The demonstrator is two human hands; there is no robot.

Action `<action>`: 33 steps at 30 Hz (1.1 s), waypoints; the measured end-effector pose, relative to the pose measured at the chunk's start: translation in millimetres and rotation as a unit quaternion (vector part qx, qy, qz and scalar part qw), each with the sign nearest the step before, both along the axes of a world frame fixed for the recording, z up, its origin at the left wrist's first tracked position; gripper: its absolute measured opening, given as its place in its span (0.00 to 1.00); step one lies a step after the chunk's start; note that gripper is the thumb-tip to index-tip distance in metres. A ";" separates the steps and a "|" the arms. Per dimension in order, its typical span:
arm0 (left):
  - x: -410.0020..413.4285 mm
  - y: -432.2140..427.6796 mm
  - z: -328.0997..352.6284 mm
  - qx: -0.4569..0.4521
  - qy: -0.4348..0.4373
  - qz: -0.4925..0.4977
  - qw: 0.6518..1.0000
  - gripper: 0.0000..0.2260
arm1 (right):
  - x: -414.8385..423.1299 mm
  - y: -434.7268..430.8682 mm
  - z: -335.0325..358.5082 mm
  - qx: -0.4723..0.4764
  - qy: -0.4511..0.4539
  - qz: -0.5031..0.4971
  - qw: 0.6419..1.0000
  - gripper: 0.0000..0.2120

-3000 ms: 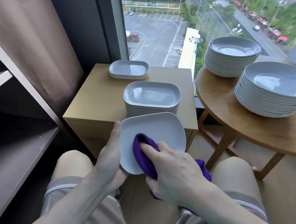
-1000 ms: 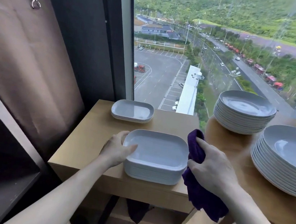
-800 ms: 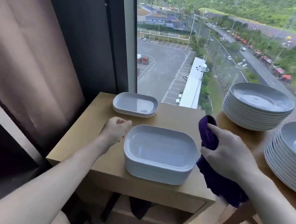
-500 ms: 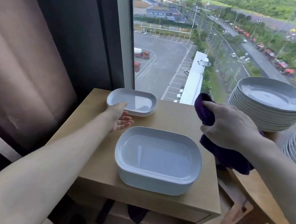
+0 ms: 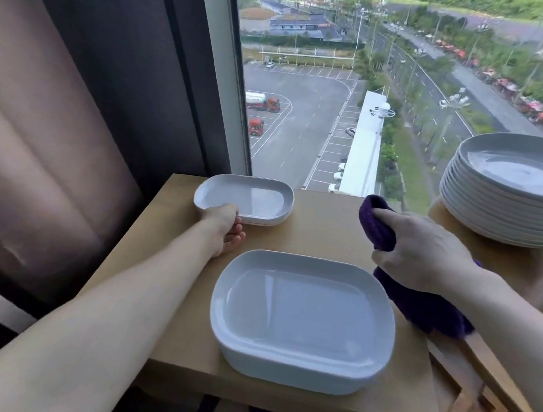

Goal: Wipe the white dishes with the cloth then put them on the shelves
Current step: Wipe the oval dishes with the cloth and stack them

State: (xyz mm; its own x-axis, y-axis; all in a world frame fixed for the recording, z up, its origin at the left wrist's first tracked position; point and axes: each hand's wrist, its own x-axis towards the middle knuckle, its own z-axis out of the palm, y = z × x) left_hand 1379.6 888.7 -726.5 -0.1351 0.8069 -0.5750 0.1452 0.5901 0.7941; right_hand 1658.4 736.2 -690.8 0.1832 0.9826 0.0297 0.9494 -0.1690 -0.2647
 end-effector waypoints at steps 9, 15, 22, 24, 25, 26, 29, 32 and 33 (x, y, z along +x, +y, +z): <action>2.3 -15.3 30.5 0.077 -0.127 0.078 0.986 0.16 | -1.5 -26.0 36.8 0.021 0.055 -0.034 0.998 0.33; -16.0 -31.4 79.7 0.163 -0.212 0.122 0.956 0.12 | -11.8 -91.5 81.3 0.071 0.043 -0.044 0.996 0.33; -41.2 -99.7 142.2 0.227 -0.290 0.092 0.925 0.08 | -46.7 -181.0 113.4 0.115 0.068 -0.055 0.990 0.34; -48.4 -128.2 146.9 0.226 -0.306 0.072 0.922 0.10 | -60.5 -203.3 116.8 0.134 0.076 -0.052 0.987 0.34; -52.3 -144.3 147.4 0.225 -0.311 0.065 0.921 0.12 | -67.7 -213.8 117.4 0.144 0.082 -0.050 0.985 0.35; -55.8 -160.4 147.2 0.225 -0.312 0.060 0.921 0.14 | -74.7 -223.3 117.2 0.152 0.089 -0.047 0.983 0.35; -65.6 -208.3 139.4 0.217 -0.311 0.036 0.925 0.11 | -93.9 -248.2 112.7 0.156 0.111 -0.034 0.981 0.34; -69.2 -253.2 123.8 0.186 -0.341 0.020 0.921 0.11 | -111.2 -266.1 103.3 0.160 0.125 -0.024 0.979 0.29; -68.3 -266.5 118.2 0.170 -0.353 0.023 0.920 0.12 | -116.8 -269.9 99.1 0.163 0.128 -0.018 0.978 0.27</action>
